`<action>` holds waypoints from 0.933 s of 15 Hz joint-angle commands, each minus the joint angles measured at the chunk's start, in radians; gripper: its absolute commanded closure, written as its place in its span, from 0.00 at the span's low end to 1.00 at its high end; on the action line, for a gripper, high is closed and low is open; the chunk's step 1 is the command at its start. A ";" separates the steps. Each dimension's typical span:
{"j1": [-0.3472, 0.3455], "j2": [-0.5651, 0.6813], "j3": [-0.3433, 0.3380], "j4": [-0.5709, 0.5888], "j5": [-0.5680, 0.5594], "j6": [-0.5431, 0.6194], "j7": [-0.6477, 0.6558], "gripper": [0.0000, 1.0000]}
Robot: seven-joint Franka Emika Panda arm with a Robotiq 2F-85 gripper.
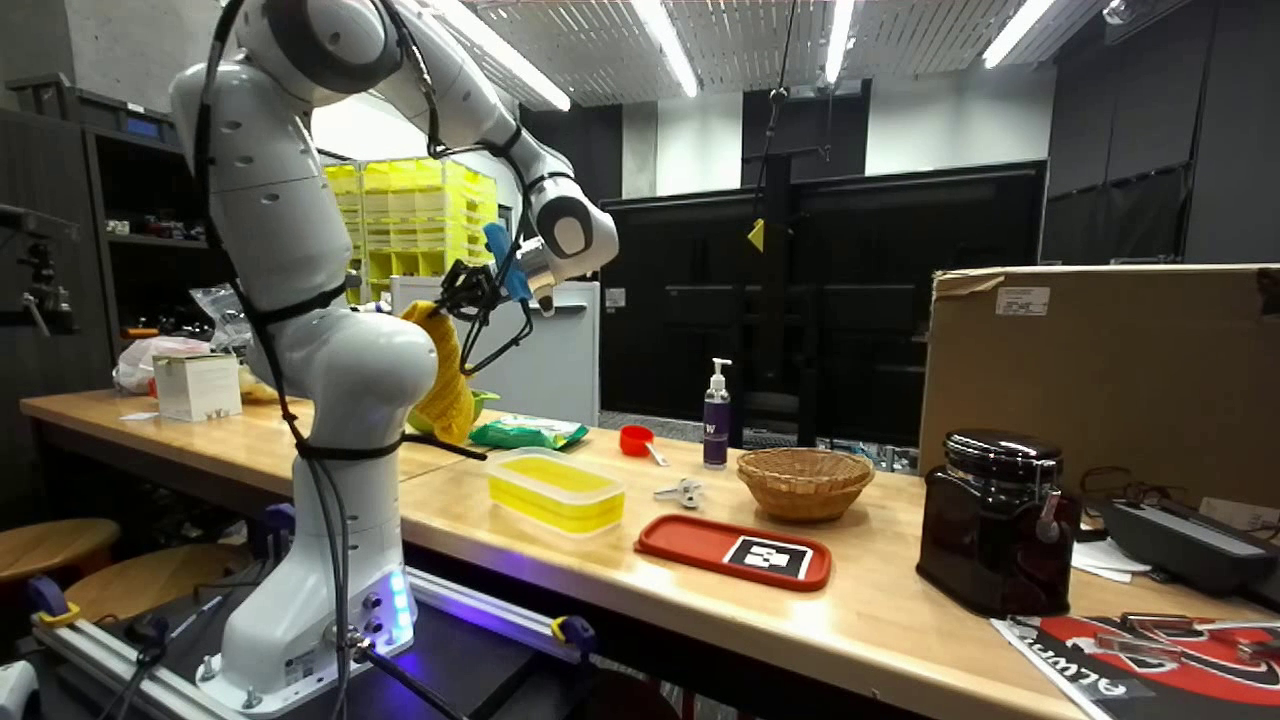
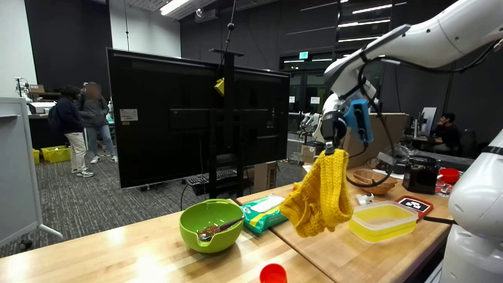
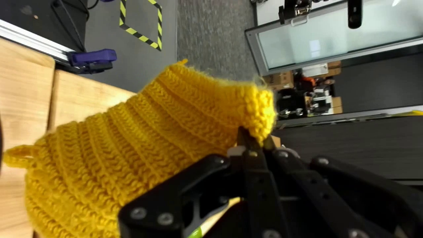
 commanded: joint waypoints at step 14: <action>-0.009 0.420 0.070 0.116 0.087 -0.007 -0.115 0.99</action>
